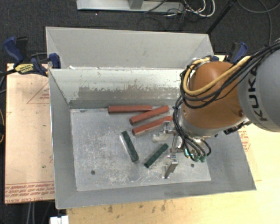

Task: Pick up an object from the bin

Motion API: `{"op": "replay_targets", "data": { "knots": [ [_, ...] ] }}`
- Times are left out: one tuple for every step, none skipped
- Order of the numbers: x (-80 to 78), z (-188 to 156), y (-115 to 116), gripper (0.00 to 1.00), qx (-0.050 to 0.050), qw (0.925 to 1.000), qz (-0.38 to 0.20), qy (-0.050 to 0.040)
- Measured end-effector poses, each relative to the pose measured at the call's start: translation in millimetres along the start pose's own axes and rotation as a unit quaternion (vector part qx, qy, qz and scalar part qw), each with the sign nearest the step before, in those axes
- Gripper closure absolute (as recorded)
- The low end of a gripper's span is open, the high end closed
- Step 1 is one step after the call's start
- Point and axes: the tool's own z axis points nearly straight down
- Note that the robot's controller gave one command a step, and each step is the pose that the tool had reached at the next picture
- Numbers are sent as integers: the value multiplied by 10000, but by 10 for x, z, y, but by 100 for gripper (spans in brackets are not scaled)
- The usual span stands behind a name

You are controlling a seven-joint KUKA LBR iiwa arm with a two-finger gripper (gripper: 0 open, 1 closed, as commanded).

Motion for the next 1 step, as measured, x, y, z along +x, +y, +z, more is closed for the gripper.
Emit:
{"op": "replay_targets", "data": {
  "knots": [
    [-15,-27,-3,0,-2,10000,9,-33]
  ]
}}
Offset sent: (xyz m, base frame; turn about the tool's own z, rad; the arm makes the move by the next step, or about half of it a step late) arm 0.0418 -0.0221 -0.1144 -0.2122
